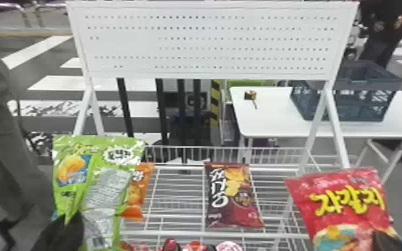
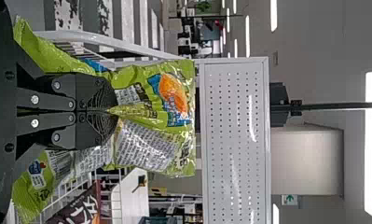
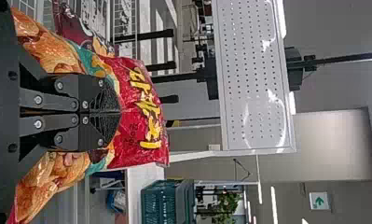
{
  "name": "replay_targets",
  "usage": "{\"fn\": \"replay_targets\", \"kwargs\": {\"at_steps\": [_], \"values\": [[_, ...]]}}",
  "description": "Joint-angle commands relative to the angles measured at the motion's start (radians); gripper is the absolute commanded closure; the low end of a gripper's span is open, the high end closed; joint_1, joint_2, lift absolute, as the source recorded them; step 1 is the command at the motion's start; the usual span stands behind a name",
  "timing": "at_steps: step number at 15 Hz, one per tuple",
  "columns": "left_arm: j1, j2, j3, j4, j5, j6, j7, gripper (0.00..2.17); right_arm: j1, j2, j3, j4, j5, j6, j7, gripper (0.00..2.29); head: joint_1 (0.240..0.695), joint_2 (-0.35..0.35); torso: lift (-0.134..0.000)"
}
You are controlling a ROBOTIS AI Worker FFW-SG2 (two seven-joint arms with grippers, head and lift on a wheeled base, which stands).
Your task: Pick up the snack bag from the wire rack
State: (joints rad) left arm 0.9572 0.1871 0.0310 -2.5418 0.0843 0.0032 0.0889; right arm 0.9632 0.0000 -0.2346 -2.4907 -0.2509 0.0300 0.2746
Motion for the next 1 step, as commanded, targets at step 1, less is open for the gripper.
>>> {"fn": "replay_targets", "kwargs": {"at_steps": [1], "values": [[0.000, 0.000, 0.000, 0.000, 0.000, -0.001, 0.000, 1.88, 0.002, 0.001, 0.000, 0.000, -0.001, 0.000, 0.002, 2.25, 0.499, 0.000, 0.000]]}}
